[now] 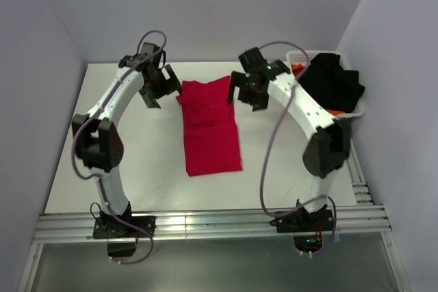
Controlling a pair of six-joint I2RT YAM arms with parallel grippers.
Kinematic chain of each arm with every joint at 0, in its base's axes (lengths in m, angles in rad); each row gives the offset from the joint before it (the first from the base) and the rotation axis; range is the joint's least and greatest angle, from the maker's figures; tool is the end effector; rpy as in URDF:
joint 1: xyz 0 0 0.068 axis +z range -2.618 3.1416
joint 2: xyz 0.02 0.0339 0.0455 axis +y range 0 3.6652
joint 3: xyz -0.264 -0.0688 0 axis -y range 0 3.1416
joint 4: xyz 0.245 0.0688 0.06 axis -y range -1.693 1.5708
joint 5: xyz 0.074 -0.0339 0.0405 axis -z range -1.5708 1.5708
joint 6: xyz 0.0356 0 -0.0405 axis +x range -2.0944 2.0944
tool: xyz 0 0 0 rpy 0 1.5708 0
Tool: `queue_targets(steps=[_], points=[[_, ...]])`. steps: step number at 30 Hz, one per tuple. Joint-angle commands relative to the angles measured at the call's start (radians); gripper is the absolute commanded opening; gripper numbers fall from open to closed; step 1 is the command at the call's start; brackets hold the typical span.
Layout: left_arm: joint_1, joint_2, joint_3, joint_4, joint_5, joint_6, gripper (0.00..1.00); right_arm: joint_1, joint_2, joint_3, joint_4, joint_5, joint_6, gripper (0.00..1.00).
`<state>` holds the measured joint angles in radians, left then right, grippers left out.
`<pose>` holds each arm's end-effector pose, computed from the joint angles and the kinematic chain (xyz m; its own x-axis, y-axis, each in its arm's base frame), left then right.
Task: Fold and stack the t-shirts
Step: Grab one side of the 2/3 rectangular tshirt with both arms
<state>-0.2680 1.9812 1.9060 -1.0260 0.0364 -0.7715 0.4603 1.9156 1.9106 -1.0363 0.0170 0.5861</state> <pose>0.4083 -0.1135 0.2993 -0.8120 -0.4996 -0.3018 -0.3985 0.8523 -0.3388 0.3675 0.1815 0.3261 -0.8856 0.1782 -0.4289 0.0641 0.9615 0.2672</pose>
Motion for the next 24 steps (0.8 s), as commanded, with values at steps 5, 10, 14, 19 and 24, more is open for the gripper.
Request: queue_targets(steps=[5, 10, 14, 19, 24], points=[[-0.039, -0.433, -0.580, 0.144, 0.029, -0.054, 0.99, 0.029, -0.482, -0.694, 0.294, -0.129, 0.080, 1.00], [-0.141, -0.634, -0.928, 0.311, 0.036, -0.176, 0.99, 0.041, -0.638, -0.985, 0.427, -0.173, 0.123, 1.00], [-0.187, -0.660, -1.061, 0.406, 0.054, -0.252, 0.99, 0.049, -0.649, -1.088, 0.522, -0.222, 0.139, 1.00], [-0.278, -0.578, -1.065, 0.429, -0.019, -0.299, 0.99, 0.049, -0.619, -1.167, 0.625, -0.253, 0.153, 1.00], [-0.327, -0.538, -1.098, 0.501, -0.013, -0.377, 1.00, 0.051, -0.592, -1.187, 0.665, -0.264, 0.150, 1.00]])
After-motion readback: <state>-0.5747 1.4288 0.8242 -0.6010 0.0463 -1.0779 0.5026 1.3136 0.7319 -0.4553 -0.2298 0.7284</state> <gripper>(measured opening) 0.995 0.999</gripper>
